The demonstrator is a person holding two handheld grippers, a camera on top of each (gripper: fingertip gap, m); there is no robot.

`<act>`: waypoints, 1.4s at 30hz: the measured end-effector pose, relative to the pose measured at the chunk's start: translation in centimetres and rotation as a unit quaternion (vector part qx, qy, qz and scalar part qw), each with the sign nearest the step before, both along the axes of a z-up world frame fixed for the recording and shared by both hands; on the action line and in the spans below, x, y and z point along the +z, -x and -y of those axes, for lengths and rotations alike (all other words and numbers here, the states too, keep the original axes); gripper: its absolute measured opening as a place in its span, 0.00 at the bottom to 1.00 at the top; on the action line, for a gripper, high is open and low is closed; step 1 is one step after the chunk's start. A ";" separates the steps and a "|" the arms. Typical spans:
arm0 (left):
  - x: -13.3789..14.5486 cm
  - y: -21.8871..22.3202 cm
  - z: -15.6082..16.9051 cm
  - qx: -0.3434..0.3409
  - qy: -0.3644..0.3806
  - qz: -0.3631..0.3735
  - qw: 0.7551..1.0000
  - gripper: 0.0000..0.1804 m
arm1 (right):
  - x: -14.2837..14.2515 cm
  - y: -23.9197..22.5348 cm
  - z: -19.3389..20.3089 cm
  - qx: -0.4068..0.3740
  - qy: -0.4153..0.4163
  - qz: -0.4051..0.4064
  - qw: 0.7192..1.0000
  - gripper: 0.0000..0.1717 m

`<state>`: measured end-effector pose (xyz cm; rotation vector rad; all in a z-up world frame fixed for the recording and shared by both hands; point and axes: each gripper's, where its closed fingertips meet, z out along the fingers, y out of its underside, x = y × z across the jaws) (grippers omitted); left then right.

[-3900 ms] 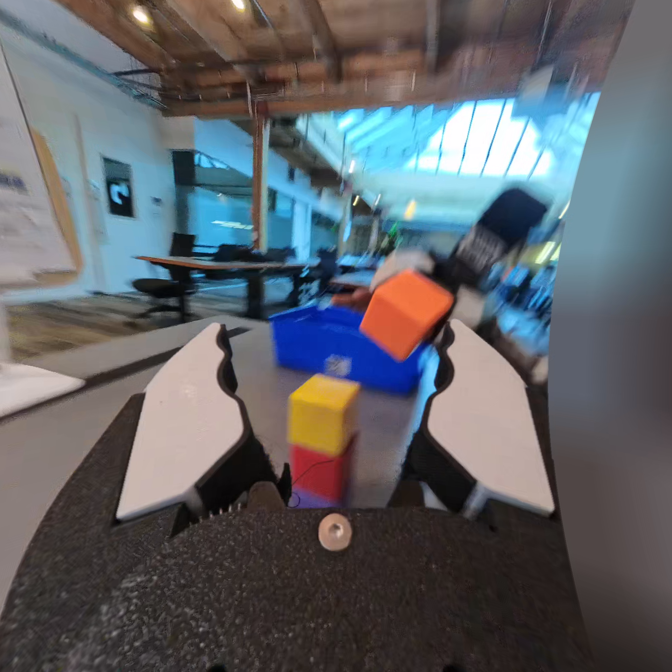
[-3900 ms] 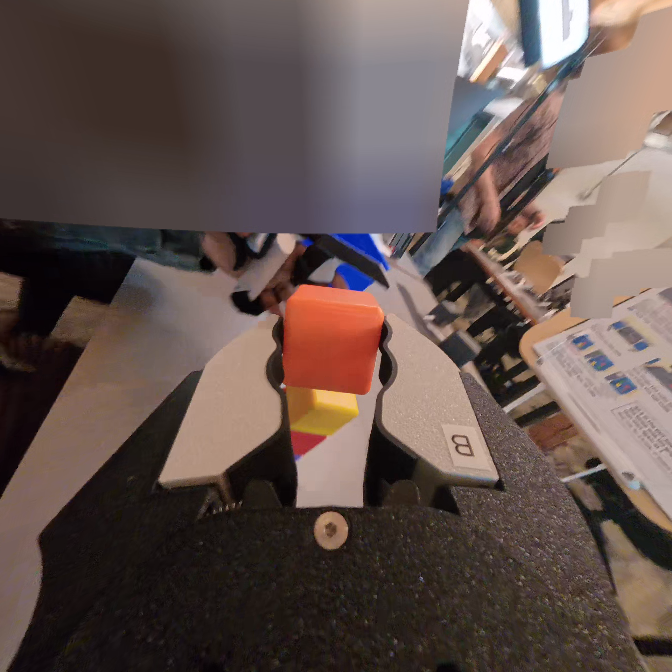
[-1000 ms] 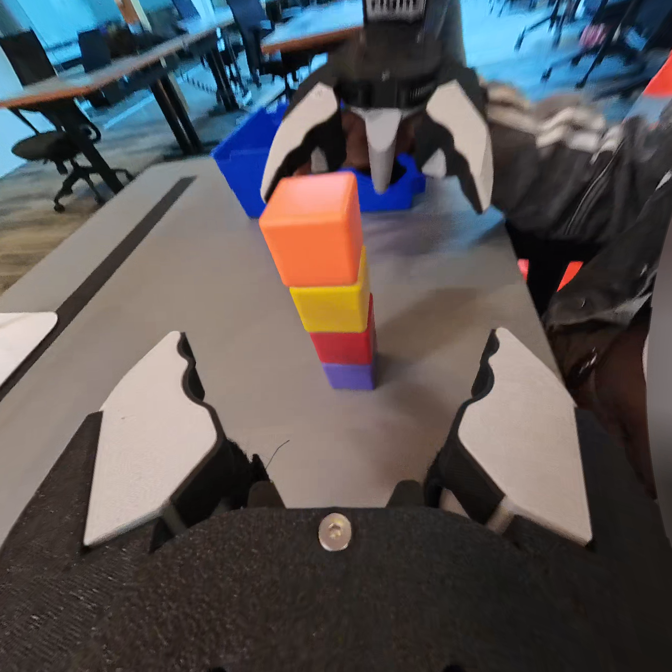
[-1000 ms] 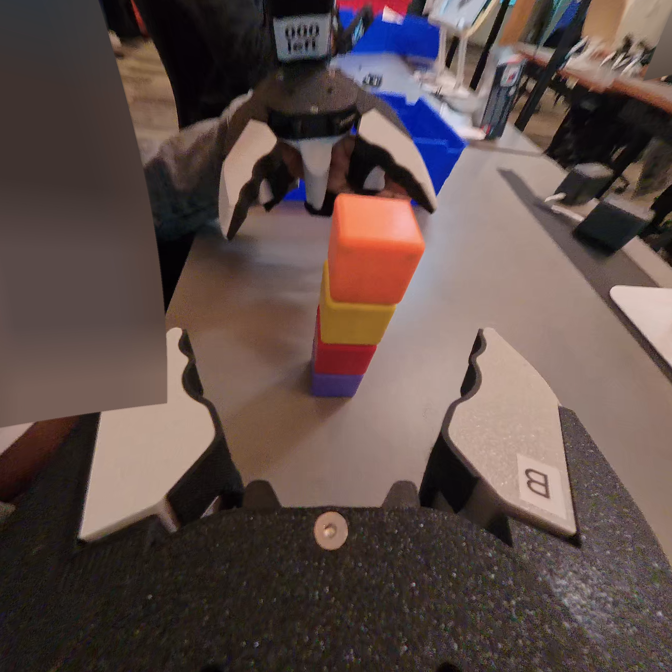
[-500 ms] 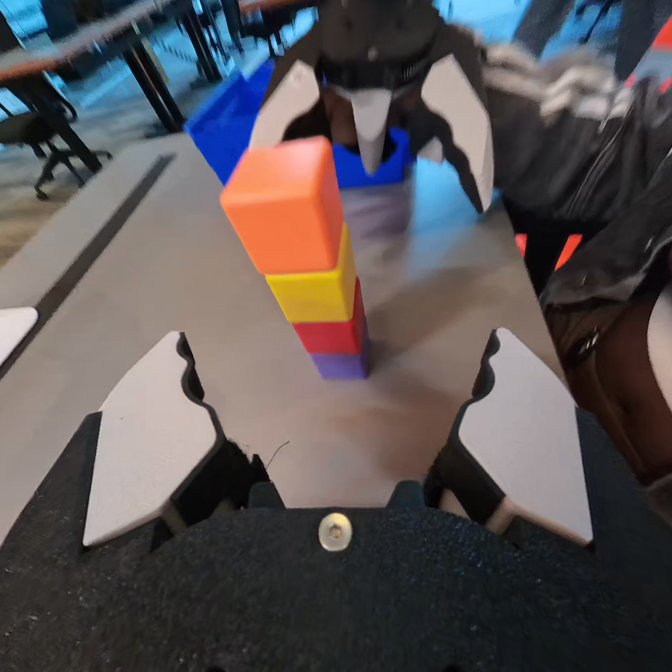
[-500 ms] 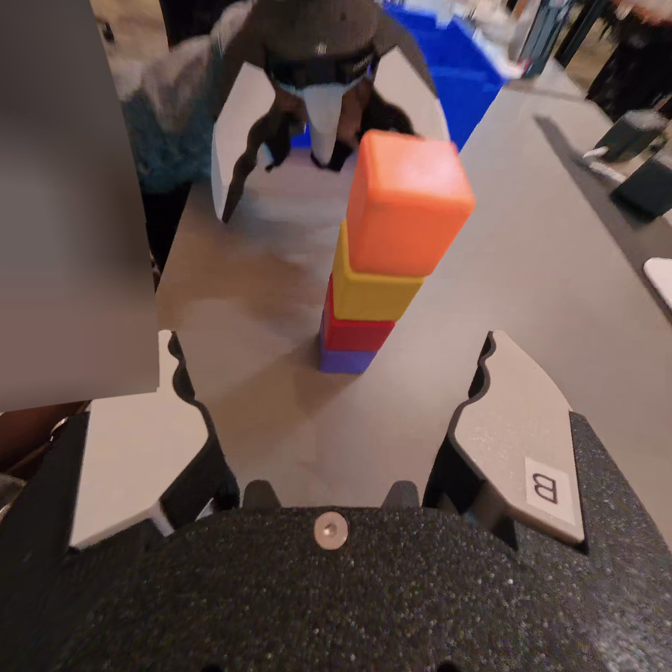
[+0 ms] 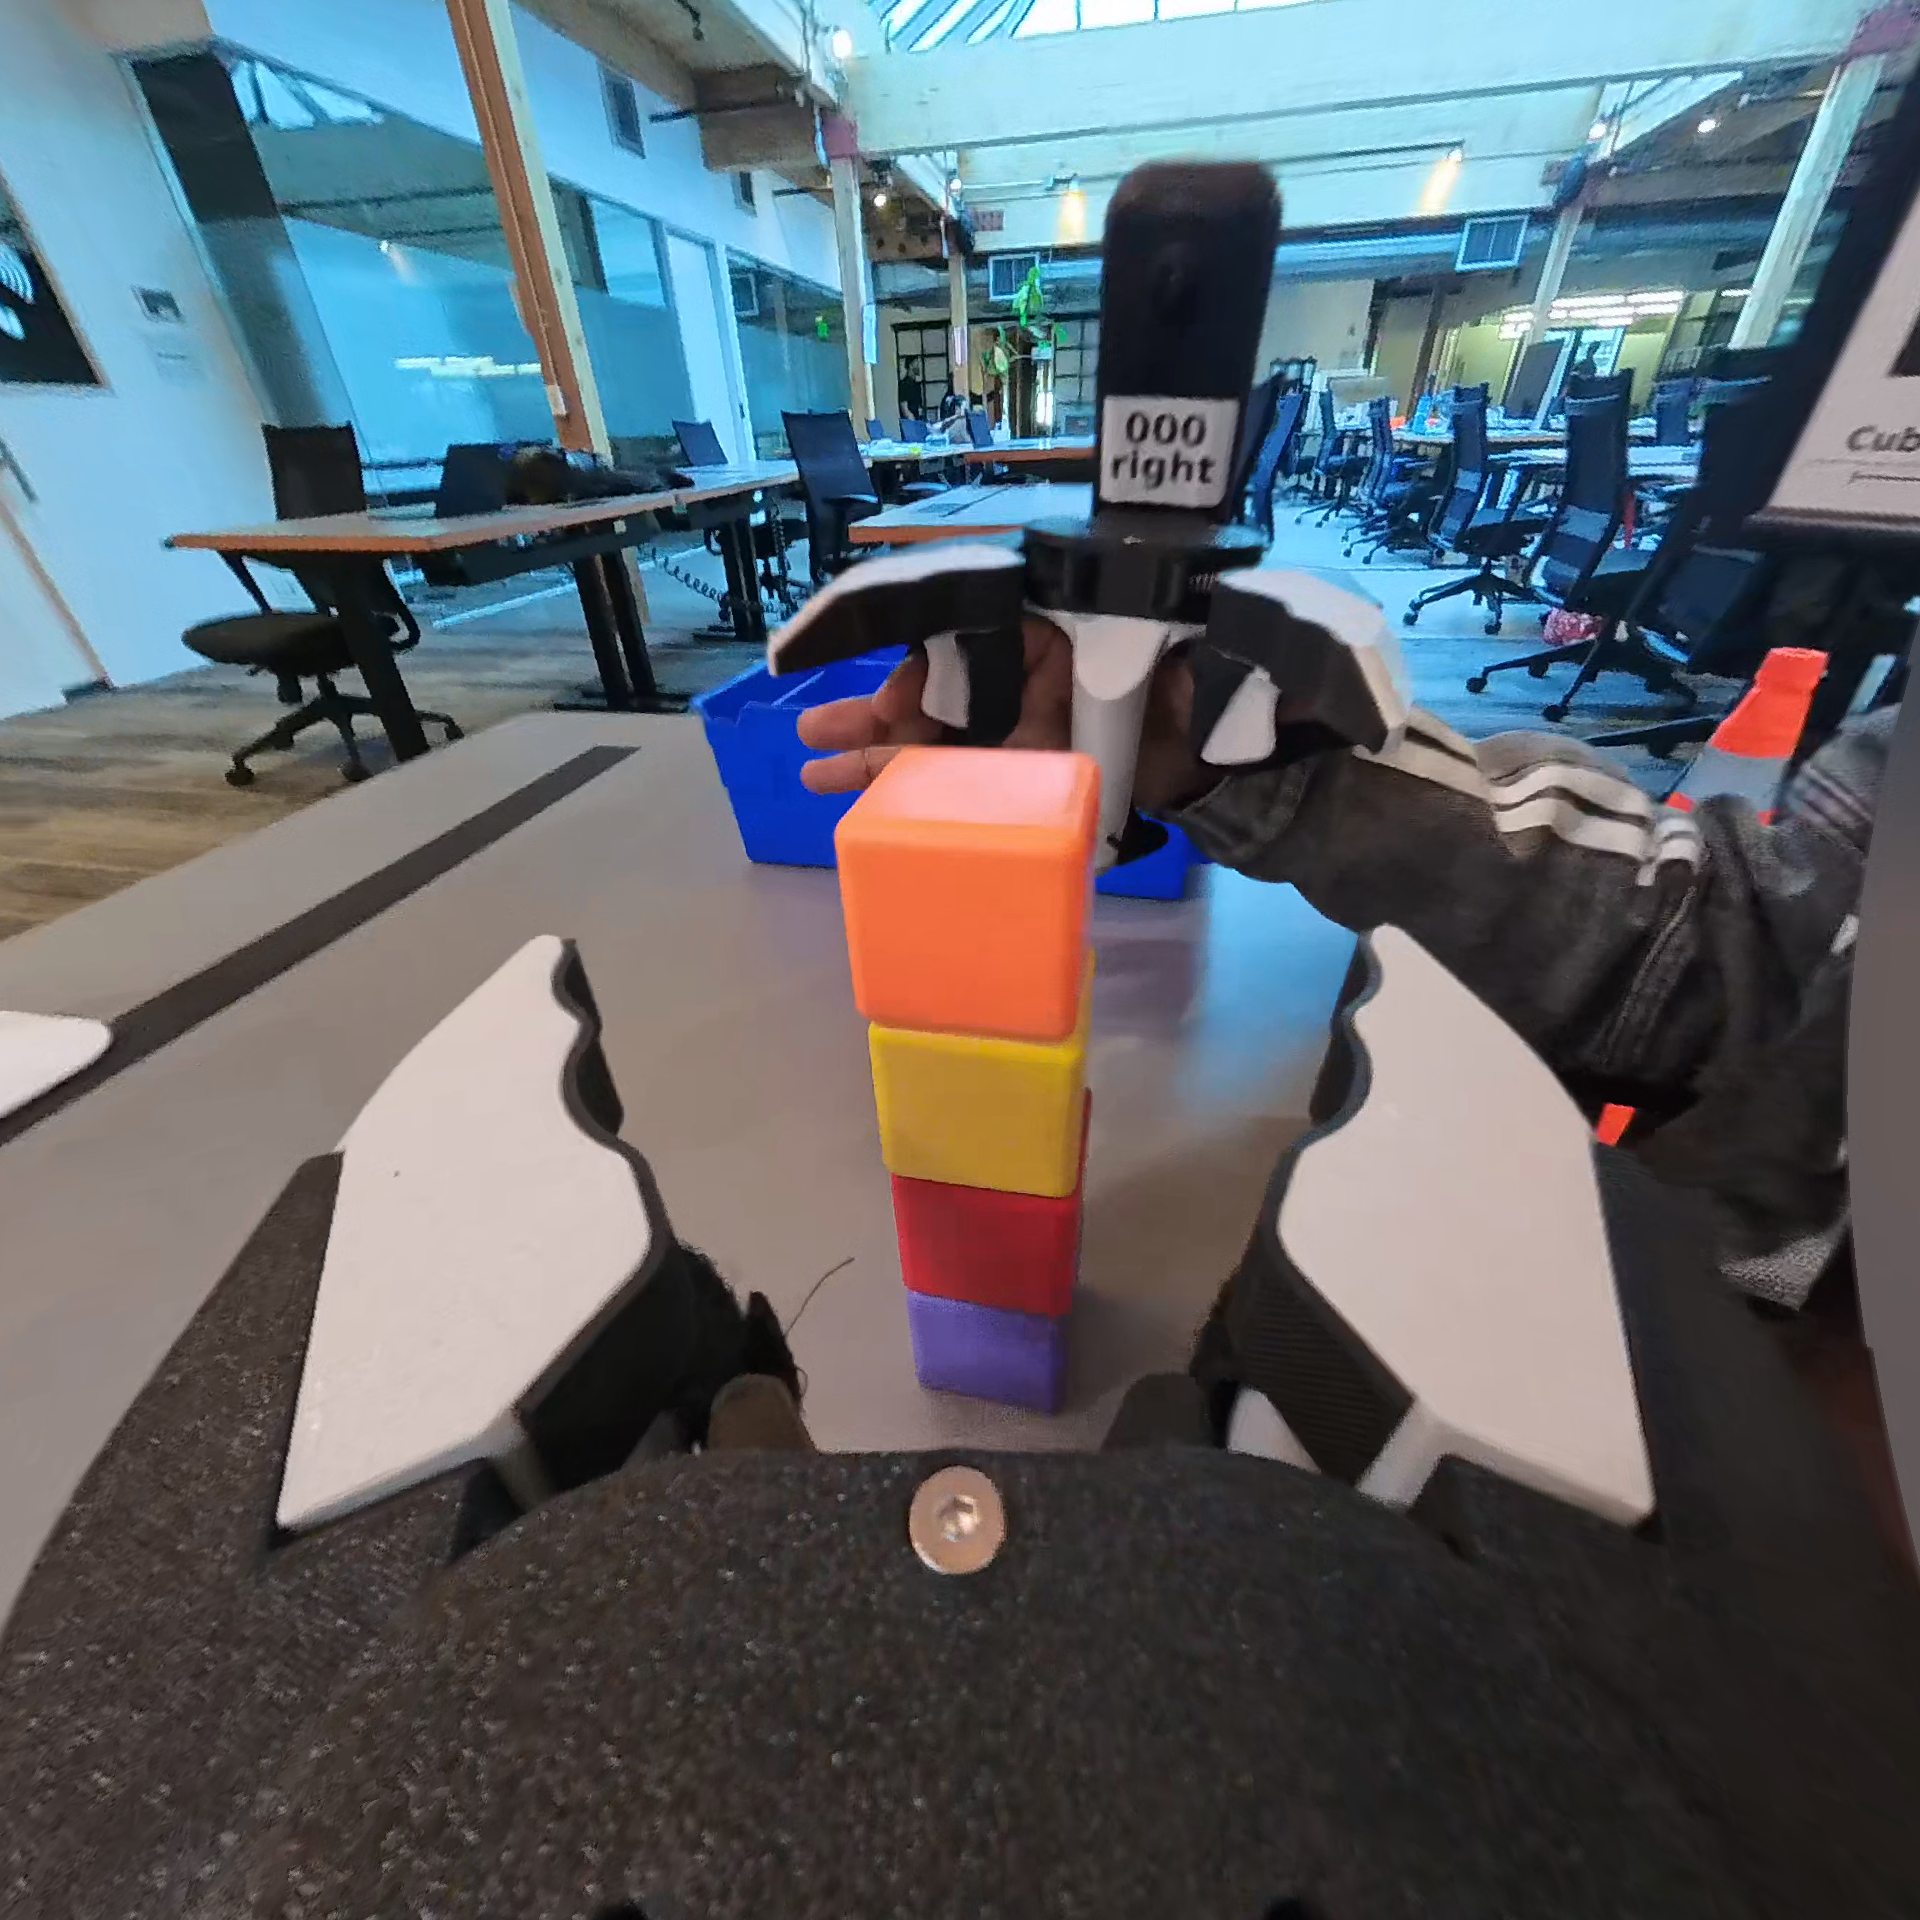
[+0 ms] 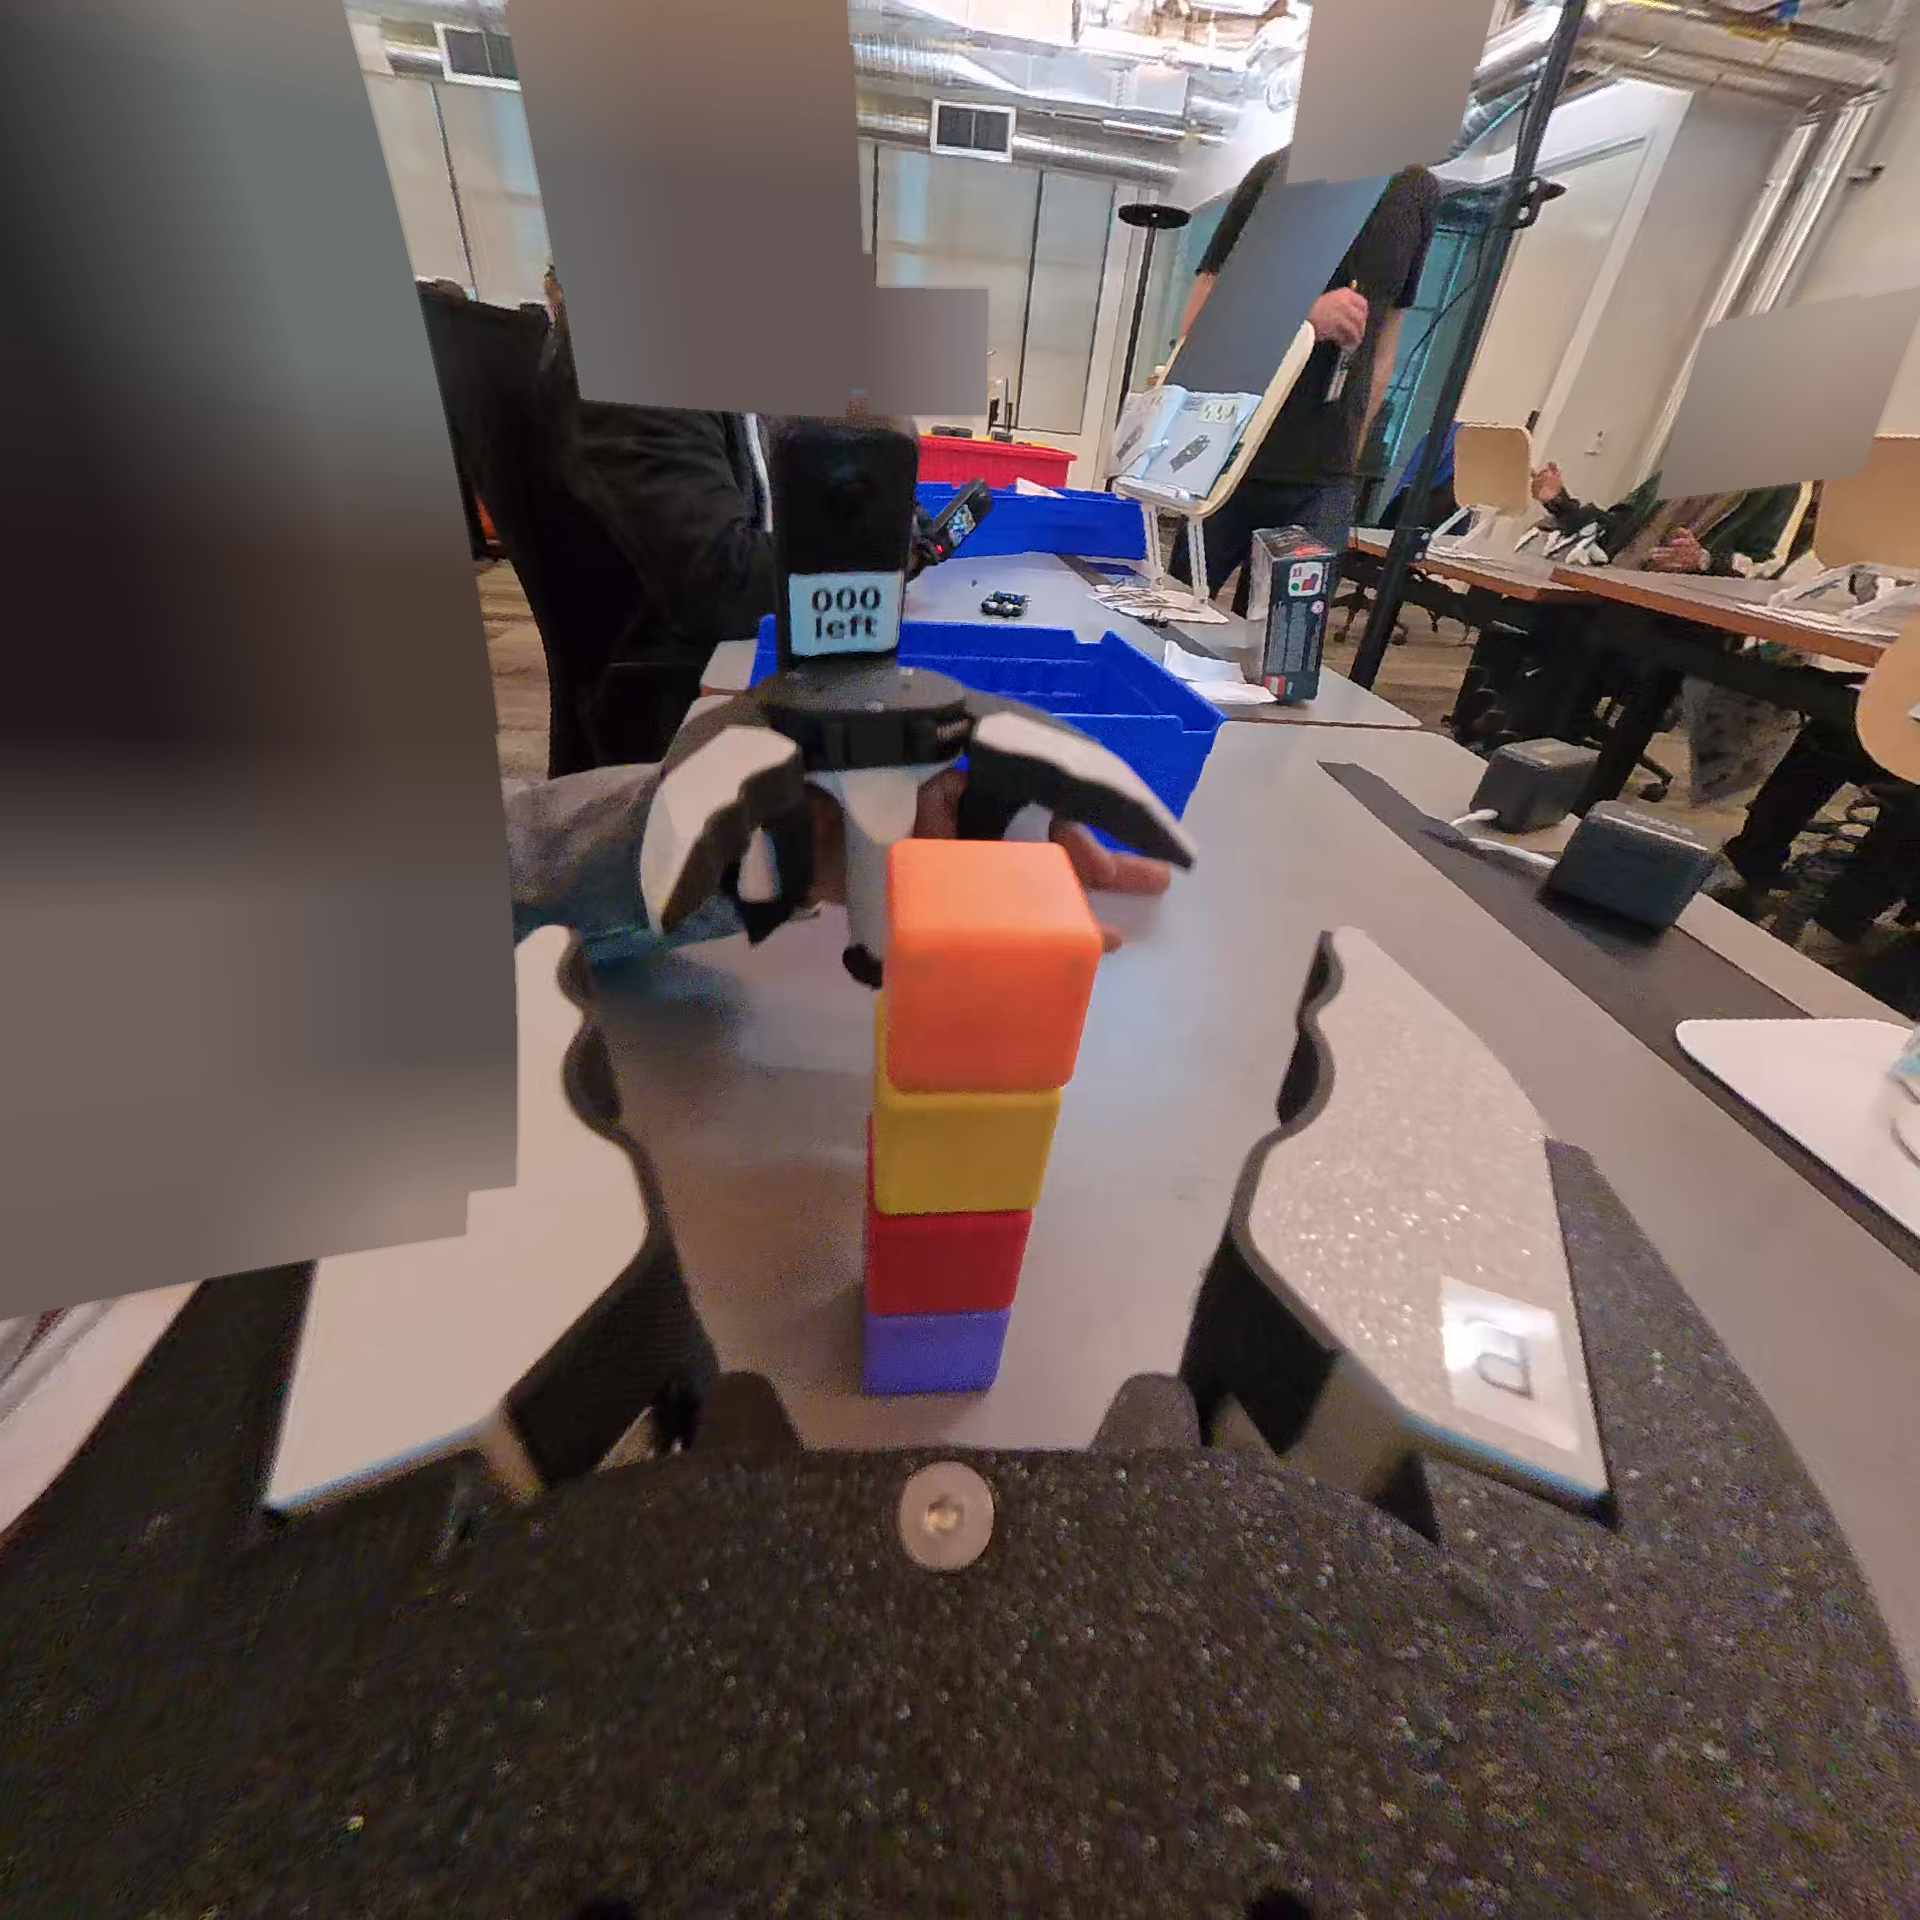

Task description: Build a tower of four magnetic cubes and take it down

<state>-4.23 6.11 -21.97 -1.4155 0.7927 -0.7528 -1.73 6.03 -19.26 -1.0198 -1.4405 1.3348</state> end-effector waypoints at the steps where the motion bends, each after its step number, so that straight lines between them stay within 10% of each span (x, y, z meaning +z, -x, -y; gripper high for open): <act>1: -0.7 -0.4 -0.6 0.002 0.012 -0.002 1.000 0.70 | -0.1 0.4 -0.2 -0.001 0.005 0.001 1.000 0.69; 9: -4.7 -2.7 -1.7 -0.007 0.019 -0.067 0.998 0.30 | -1.9 2.9 0.4 0.025 0.023 0.029 0.999 0.51; 12: -4.7 -2.8 -1.5 -0.015 0.019 -0.069 0.997 0.29 | -2.5 3.2 0.1 0.012 0.003 0.042 0.999 0.28; 21: -4.7 -3.0 -1.3 -0.022 0.025 -0.082 0.996 0.29 | -2.2 2.3 0.1 0.001 -0.029 0.040 0.999 0.28; 29: -4.8 -2.7 -1.4 -0.017 0.032 -0.080 0.996 0.29 | 6.4 -2.8 -4.8 -0.138 -0.032 -0.053 0.989 0.28; 35: -4.8 -2.7 -1.4 -0.015 0.029 -0.078 0.996 0.29 | 9.0 -10.1 -13.8 -0.364 -0.034 0.047 0.929 0.28; 42: -4.8 -2.6 -1.6 -0.010 0.034 -0.070 0.997 0.29 | 0.3 -19.4 -24.4 -0.541 0.046 0.299 0.784 0.28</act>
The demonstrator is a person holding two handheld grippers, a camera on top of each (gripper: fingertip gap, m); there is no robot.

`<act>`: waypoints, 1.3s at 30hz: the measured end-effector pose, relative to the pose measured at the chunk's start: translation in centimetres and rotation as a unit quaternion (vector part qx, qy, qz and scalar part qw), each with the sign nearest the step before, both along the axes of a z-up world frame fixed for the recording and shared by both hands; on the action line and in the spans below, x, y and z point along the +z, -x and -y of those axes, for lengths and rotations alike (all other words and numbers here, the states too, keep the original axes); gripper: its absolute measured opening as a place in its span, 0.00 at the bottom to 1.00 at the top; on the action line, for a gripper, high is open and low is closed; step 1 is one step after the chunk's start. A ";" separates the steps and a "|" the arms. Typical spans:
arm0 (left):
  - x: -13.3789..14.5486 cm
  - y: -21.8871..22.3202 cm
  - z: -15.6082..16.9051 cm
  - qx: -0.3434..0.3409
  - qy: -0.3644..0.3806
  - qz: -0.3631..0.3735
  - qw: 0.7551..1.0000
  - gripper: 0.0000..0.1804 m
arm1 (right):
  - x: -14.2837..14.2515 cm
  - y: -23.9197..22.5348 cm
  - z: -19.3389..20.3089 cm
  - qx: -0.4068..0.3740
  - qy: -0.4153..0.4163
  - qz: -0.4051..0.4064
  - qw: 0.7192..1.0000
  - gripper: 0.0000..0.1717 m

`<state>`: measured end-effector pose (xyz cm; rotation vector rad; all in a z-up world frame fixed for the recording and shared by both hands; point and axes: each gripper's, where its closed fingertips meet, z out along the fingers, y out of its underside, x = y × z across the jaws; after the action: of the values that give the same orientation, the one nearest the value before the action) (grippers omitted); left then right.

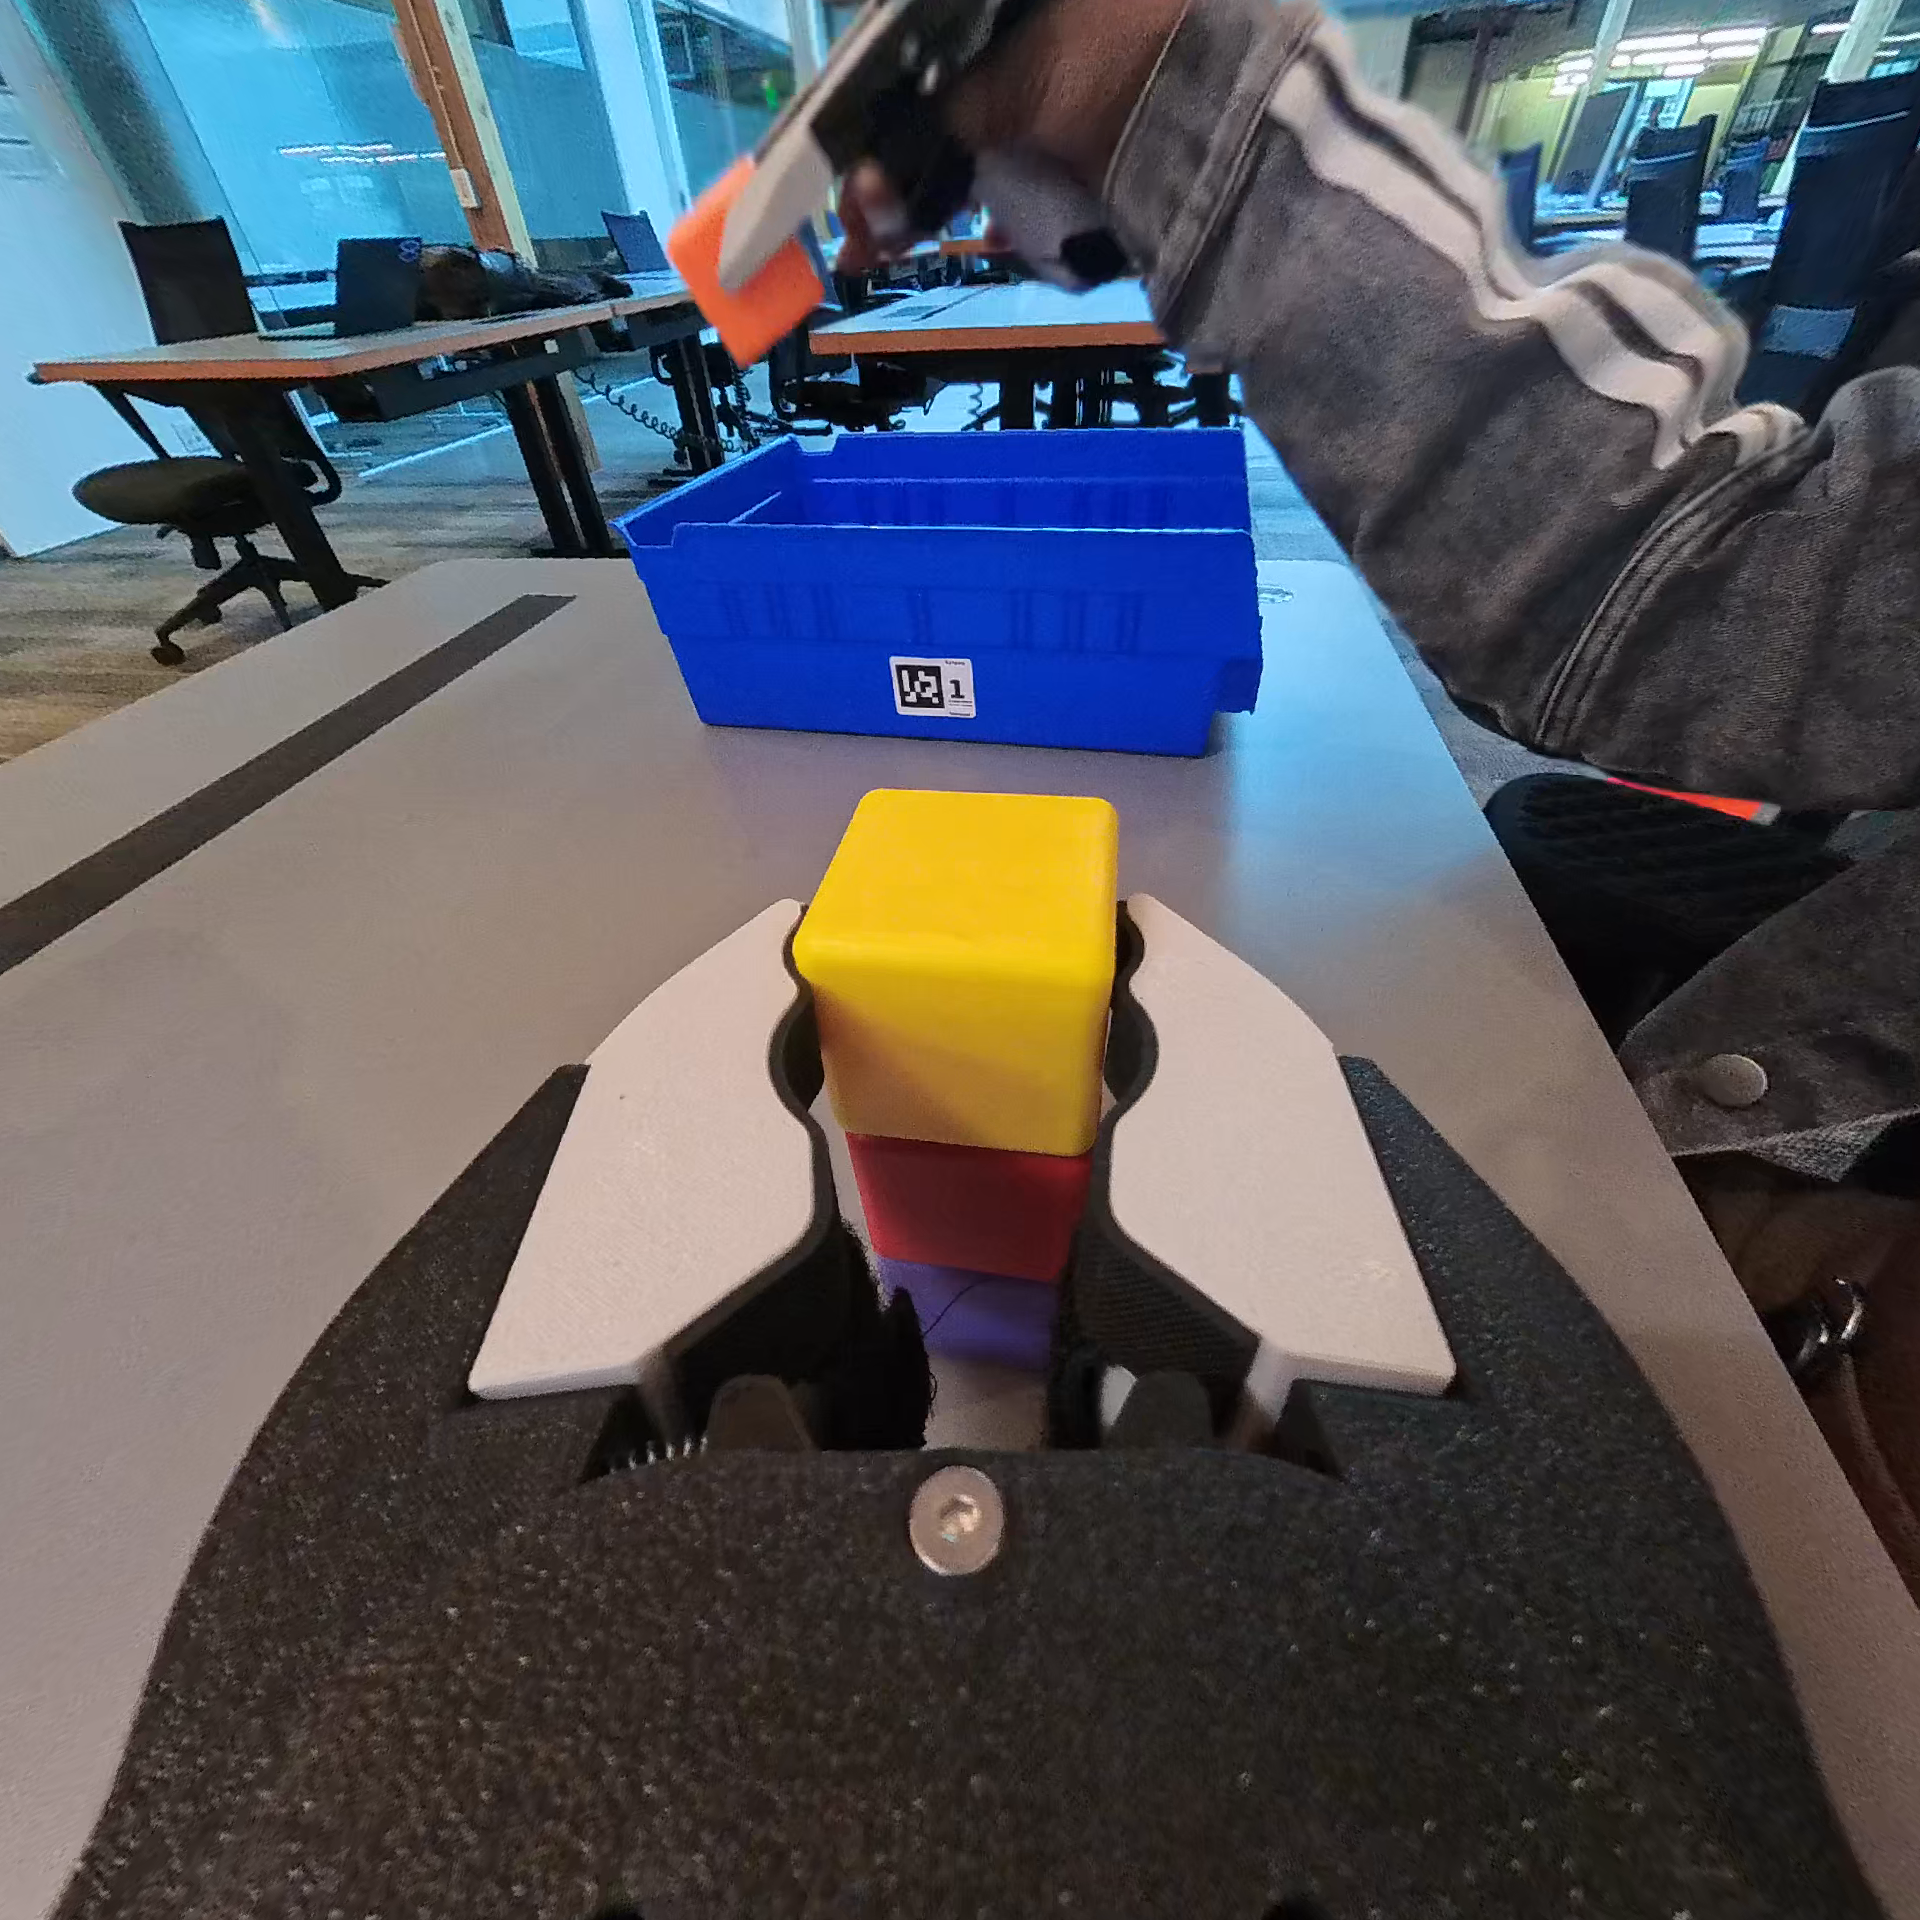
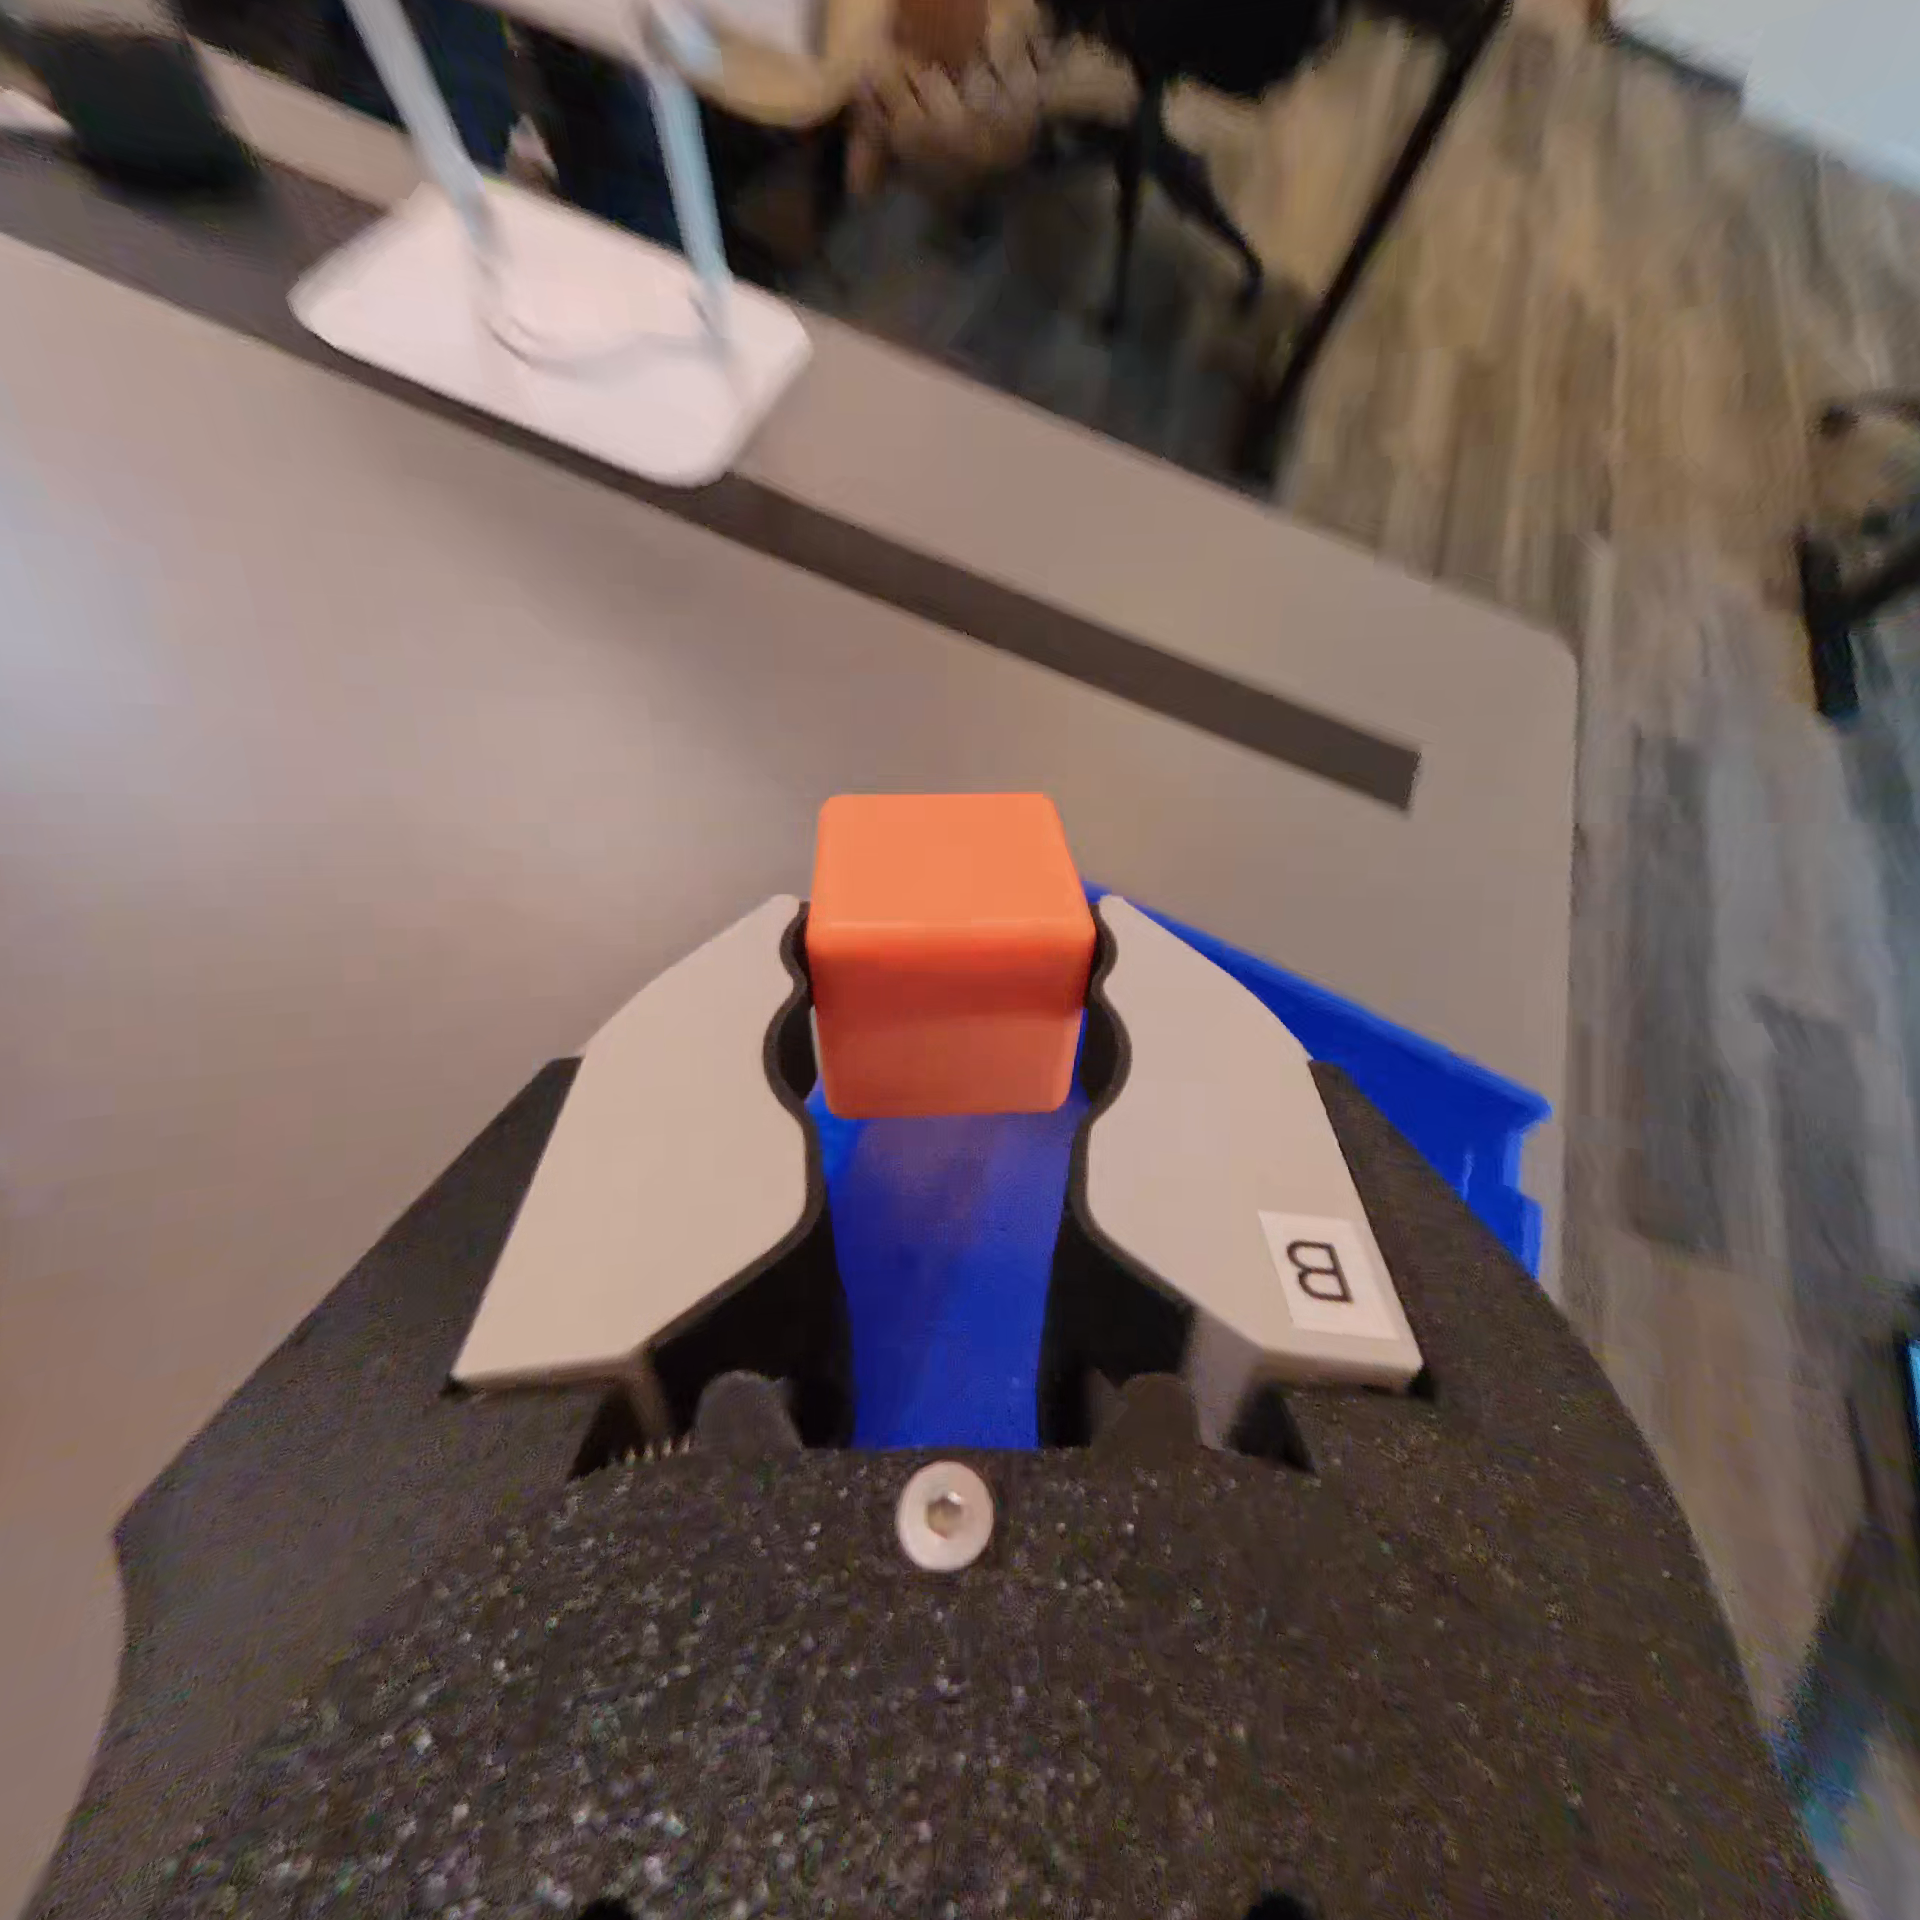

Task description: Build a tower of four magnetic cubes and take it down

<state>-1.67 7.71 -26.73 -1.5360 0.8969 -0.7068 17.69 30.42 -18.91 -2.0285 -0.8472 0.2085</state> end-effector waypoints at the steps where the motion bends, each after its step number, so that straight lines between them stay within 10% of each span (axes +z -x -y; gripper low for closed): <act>1: 0.0 0.0 0.0 0.000 -0.001 0.000 1.000 0.29 | -1.5 -0.7 -0.9 -0.015 0.021 0.013 1.000 0.28; 10: 0.0 0.0 0.0 0.003 -0.004 0.005 1.000 0.29 | -14.3 -4.1 -4.1 -0.087 0.233 0.090 0.964 0.29; 21: 0.1 0.0 -0.1 0.004 -0.005 0.006 1.000 0.29 | -16.0 -4.1 -4.6 -0.098 0.228 0.071 0.966 0.29; 29: 0.1 0.0 -0.1 0.004 -0.008 0.006 1.000 0.29 | -5.3 -1.2 -4.9 -0.083 0.022 -0.073 0.994 0.54; 35: -0.1 0.0 0.2 0.000 -0.011 -0.004 1.000 0.45 | 4.6 6.9 3.4 0.100 -0.151 -0.134 0.974 0.61; 39: -1.2 0.1 0.6 -0.009 0.007 -0.024 1.000 0.55 | 7.5 13.4 12.9 0.303 -0.186 -0.198 0.914 0.62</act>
<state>-1.73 7.15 -27.89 -1.5654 0.9438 -0.6933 4.27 17.55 -11.36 -1.2615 -1.1304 0.7217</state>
